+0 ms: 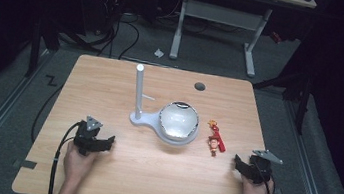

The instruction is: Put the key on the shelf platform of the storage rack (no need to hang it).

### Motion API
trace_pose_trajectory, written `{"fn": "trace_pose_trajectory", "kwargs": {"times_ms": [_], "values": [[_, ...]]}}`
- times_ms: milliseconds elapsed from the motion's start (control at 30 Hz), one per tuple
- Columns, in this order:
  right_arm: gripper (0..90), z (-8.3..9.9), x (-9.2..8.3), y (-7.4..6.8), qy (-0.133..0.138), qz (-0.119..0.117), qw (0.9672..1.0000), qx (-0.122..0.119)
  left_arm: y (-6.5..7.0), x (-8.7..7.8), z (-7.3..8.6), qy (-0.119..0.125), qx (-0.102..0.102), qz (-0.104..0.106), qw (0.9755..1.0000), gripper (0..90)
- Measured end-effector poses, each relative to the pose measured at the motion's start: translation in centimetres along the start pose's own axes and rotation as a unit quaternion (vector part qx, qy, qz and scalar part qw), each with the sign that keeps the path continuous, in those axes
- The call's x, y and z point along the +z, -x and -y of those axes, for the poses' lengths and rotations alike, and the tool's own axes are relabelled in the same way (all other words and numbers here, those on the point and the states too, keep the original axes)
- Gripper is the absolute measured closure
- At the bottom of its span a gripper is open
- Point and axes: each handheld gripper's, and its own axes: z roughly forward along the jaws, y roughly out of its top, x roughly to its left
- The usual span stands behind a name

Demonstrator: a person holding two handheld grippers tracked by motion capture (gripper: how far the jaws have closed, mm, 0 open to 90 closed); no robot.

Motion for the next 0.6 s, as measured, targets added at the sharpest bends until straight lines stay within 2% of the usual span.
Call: {"fn": "trace_pose_trajectory", "kwargs": {"times_ms": [300,333,367,600], "values": [[39.0,-0.2,-0.1,-0.1,-0.004,-0.008,1.0,-0.004,0.0,0.0,0.0,0.0,0.0,0.0,1.0,20.9],[38.9,-0.2,-0.1,-0.2,-0.007,-0.01,0.9999,-0.001,0.0,0.0,0.0,0.0,0.0,0.0,1.0,20.9],[38.7,-0.3,-0.2,-0.3,-0.009,-0.028,0.9996,0.005,0.0,0.0,0.0,0.0,0.0,0.0,1.0,20.9],[39.1,-0.5,-0.8,-1.1,0.0,-0.045,0.9989,-0.009,0.0,0.0,0.0,0.0,0.0,0.0,1.0,20.9]]}}
